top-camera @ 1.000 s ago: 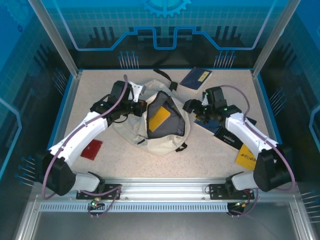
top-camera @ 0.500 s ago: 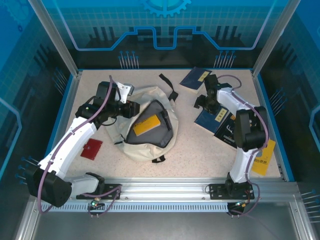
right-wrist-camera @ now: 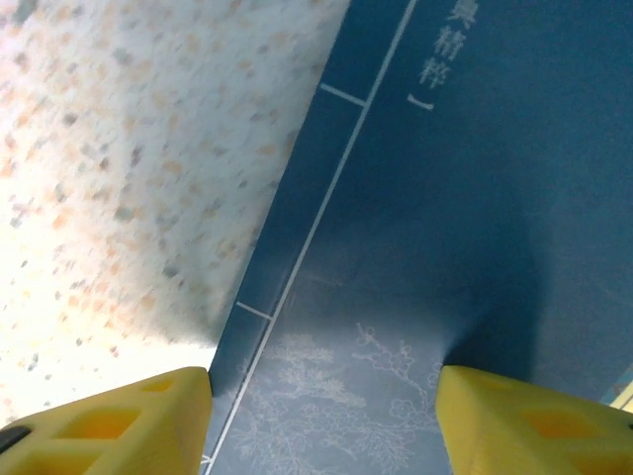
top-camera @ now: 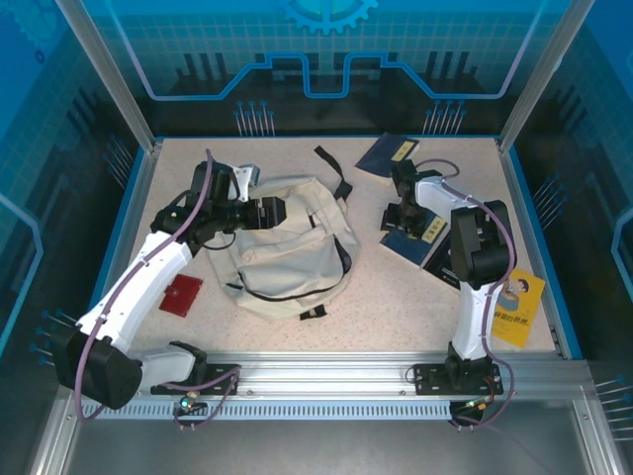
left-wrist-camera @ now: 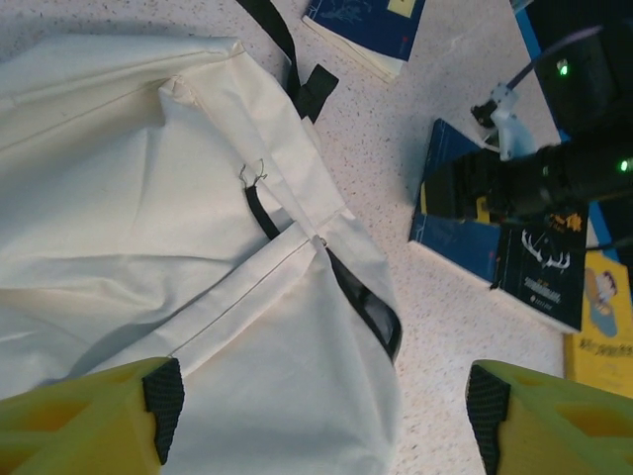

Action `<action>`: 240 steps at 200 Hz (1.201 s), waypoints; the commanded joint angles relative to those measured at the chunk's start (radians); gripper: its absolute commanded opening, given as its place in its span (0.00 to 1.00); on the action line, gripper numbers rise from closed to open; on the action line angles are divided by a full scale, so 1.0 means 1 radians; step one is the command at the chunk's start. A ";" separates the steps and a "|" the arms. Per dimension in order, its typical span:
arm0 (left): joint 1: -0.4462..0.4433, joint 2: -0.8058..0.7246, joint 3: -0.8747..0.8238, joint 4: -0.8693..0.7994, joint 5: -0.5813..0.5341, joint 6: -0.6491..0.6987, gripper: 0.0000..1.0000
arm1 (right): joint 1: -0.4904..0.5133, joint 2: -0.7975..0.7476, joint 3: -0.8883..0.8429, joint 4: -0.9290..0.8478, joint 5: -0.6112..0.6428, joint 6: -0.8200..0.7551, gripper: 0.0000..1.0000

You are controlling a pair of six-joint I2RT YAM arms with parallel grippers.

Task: Pack the student bag
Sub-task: Move the book to the center of the table.

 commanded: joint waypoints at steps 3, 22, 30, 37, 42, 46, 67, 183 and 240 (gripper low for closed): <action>-0.024 0.038 0.005 0.028 -0.004 -0.122 0.78 | 0.073 -0.021 -0.099 -0.028 -0.154 -0.038 0.62; -0.061 0.075 0.020 0.032 -0.015 -0.152 0.79 | 0.115 -0.090 -0.181 -0.015 -0.212 -0.043 0.61; -0.077 0.094 0.028 0.032 -0.019 -0.166 0.78 | 0.131 -0.123 -0.217 -0.013 -0.229 -0.044 0.61; -0.092 0.115 0.033 0.032 -0.019 -0.181 0.79 | 0.146 -0.153 -0.250 -0.009 -0.237 -0.042 0.61; -0.101 0.130 0.039 0.033 -0.019 -0.191 0.79 | 0.157 -0.170 -0.273 -0.008 -0.243 -0.041 0.61; -0.110 0.145 0.044 0.034 -0.019 -0.201 0.79 | 0.165 -0.186 -0.291 -0.006 -0.248 -0.041 0.61; -0.169 0.216 0.065 0.057 -0.013 -0.220 0.80 | 0.172 -0.256 -0.356 0.002 -0.323 -0.062 0.61; -0.466 0.606 0.324 0.078 -0.001 -0.392 0.99 | -0.137 -0.500 -0.478 0.020 -0.290 -0.045 0.60; -0.479 0.811 0.514 -0.088 0.030 -0.336 0.80 | -0.143 -0.422 -0.509 0.045 -0.249 -0.048 0.52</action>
